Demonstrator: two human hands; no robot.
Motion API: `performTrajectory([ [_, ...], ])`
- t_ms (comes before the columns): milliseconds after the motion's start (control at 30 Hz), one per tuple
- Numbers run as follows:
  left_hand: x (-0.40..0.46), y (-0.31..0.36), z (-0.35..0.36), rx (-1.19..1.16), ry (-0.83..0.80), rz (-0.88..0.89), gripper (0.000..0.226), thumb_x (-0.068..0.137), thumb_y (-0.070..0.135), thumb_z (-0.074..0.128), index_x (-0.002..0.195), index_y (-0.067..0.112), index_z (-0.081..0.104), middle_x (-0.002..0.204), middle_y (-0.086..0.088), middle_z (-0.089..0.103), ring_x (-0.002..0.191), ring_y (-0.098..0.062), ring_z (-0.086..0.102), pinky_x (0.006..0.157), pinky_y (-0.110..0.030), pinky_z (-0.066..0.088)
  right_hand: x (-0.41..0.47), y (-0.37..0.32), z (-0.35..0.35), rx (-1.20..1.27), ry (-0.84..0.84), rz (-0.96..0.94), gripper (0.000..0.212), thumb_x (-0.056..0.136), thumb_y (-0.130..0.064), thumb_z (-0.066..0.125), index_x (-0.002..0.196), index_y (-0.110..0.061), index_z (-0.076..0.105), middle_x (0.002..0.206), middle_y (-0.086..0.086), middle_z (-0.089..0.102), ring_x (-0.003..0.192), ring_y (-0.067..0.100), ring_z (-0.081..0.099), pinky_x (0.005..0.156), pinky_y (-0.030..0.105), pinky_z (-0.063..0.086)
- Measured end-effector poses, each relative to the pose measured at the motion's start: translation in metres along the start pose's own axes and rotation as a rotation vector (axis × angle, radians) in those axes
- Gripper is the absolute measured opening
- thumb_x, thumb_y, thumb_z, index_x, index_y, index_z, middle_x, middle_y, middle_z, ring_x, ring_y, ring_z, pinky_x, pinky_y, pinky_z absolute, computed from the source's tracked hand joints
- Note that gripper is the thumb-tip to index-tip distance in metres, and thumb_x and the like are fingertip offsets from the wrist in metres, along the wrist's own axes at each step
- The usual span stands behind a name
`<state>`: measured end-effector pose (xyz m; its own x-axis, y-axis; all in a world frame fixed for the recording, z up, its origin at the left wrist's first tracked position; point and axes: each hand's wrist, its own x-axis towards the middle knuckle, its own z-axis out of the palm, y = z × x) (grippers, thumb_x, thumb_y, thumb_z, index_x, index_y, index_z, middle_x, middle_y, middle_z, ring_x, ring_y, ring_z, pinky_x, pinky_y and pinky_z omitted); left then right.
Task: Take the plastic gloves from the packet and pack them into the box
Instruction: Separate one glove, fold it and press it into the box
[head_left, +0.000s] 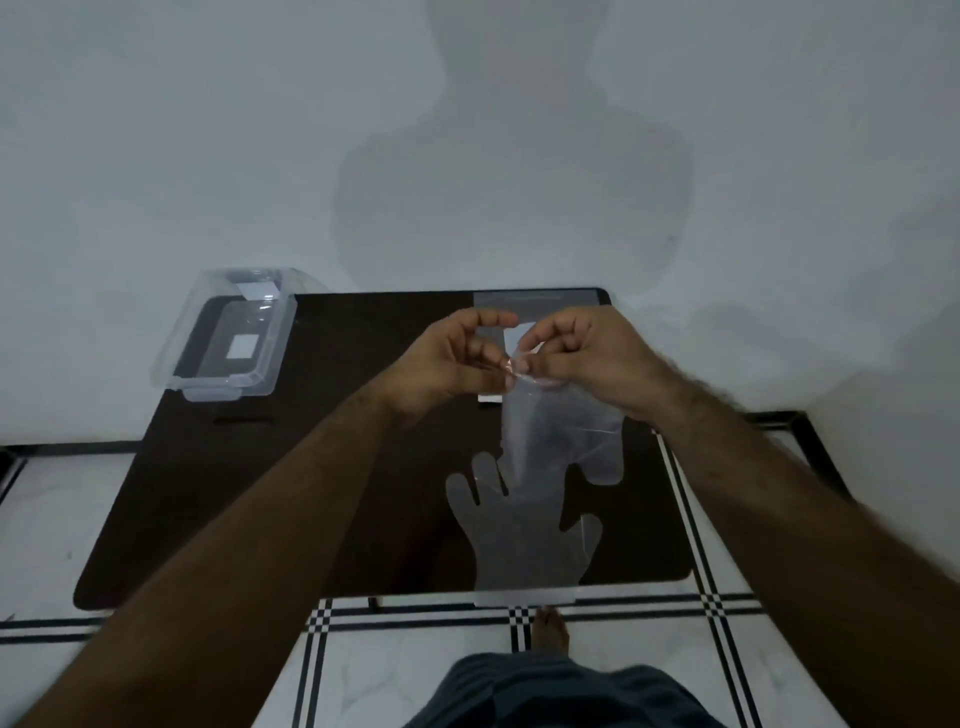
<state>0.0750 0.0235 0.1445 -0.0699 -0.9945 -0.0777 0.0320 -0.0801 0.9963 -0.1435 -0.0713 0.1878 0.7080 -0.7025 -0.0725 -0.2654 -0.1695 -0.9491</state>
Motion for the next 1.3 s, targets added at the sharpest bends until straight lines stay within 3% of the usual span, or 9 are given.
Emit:
performTrajectory([
  [100, -0.005, 0.013, -0.008, 0.002, 0.057, 0.063, 0.050, 0.089, -0.012, 0.077, 0.136, 0.001, 0.066, 0.107, -0.026, 0.075, 0.102, -0.034, 0.071, 0.098, -0.044, 0.060, 0.012, -0.016, 0.003, 0.048, -0.018, -0.012, 0.031, 0.078, -0.019, 0.092, 0.103, -0.007, 0.078, 0.088, 0.013, 0.080, 0.079, 0.022, 0.077, 0.076, 0.039, 0.065],
  [233, -0.016, 0.018, -0.023, -0.044, 0.139, 0.112, 0.039, 0.091, -0.012, 0.073, 0.129, -0.005, 0.069, 0.125, -0.037, 0.069, 0.113, -0.040, 0.069, 0.104, -0.047, 0.057, 0.018, -0.028, 0.008, 0.013, -0.044, 0.038, 0.047, 0.070, -0.040, 0.092, 0.102, -0.009, 0.079, 0.089, 0.011, 0.081, 0.078, 0.024, 0.077, 0.075, 0.037, 0.064],
  [367, -0.028, 0.020, -0.040, -0.088, 0.279, 0.116, 0.028, 0.092, -0.011, 0.070, 0.117, -0.001, 0.076, 0.109, -0.023, 0.077, 0.100, -0.030, 0.073, 0.090, -0.036, 0.061, 0.026, -0.027, 0.005, -0.051, -0.093, 0.060, 0.030, 0.077, -0.020, 0.093, 0.102, -0.011, 0.079, 0.089, 0.010, 0.081, 0.085, 0.027, 0.078, 0.083, 0.041, 0.062],
  [500, -0.037, 0.020, -0.065, -0.071, 0.428, 0.069, 0.021, 0.087, 0.001, 0.075, 0.107, 0.004, 0.081, 0.098, -0.016, 0.075, 0.087, -0.025, 0.066, 0.079, -0.035, 0.053, 0.053, -0.034, 0.006, -0.034, -0.079, 0.059, 0.023, 0.080, -0.004, 0.088, 0.101, -0.009, 0.080, 0.089, 0.013, 0.081, 0.083, 0.025, 0.077, 0.081, 0.039, 0.062],
  [633, -0.047, 0.021, -0.094, -0.073, 0.564, 0.030, 0.016, 0.092, -0.001, 0.073, 0.098, 0.011, 0.083, 0.093, -0.010, 0.075, 0.086, -0.022, 0.063, 0.077, -0.033, 0.050, 0.093, -0.045, 0.020, -0.099, -0.172, 0.079, 0.020, 0.083, -0.002, 0.085, 0.102, -0.007, 0.080, 0.088, 0.012, 0.082, 0.082, 0.021, 0.077, 0.079, 0.036, 0.064],
  [767, -0.055, 0.020, -0.120, -0.051, 0.664, -0.014, 0.014, 0.095, 0.004, 0.074, 0.087, 0.014, 0.079, 0.091, -0.015, 0.068, 0.082, -0.021, 0.060, 0.072, -0.031, 0.048, 0.132, -0.052, 0.040, -0.148, -0.244, 0.089, 0.018, 0.084, 0.000, 0.085, 0.100, -0.006, 0.081, 0.088, 0.015, 0.081, 0.073, 0.013, 0.075, 0.075, 0.032, 0.063],
  [900, -0.064, 0.018, -0.149, -0.047, 0.754, -0.049, 0.022, 0.096, 0.007, 0.074, 0.078, 0.019, 0.076, 0.086, -0.012, 0.065, 0.074, -0.015, 0.057, 0.067, -0.027, 0.044, 0.168, -0.059, 0.071, -0.164, -0.314, 0.073, 0.016, 0.083, -0.002, 0.086, 0.097, -0.005, 0.081, 0.087, 0.017, 0.080, 0.075, 0.015, 0.076, 0.076, 0.033, 0.064],
  [1033, -0.075, 0.015, -0.188, -0.051, 0.815, -0.073, 0.025, 0.098, 0.006, 0.073, 0.078, 0.020, 0.077, 0.087, -0.008, 0.069, 0.077, -0.017, 0.057, 0.068, -0.029, 0.044, 0.202, -0.068, 0.109, -0.226, -0.323, 0.074, 0.016, 0.082, -0.001, 0.086, 0.096, -0.007, 0.082, 0.087, 0.013, 0.081, 0.080, 0.018, 0.078, 0.078, 0.033, 0.066],
  [1300, -0.072, 0.002, -0.331, 0.041, 0.829, -0.094, 0.008, 0.094, 0.003, 0.075, 0.094, 0.008, 0.081, 0.088, -0.006, 0.077, 0.077, -0.017, 0.068, 0.079, -0.037, 0.053, 0.298, -0.092, 0.202, -0.361, -0.211, 0.024, 0.017, 0.083, -0.001, 0.083, 0.092, -0.016, 0.082, 0.087, 0.002, 0.080, 0.085, 0.015, 0.076, 0.073, 0.029, 0.064],
])
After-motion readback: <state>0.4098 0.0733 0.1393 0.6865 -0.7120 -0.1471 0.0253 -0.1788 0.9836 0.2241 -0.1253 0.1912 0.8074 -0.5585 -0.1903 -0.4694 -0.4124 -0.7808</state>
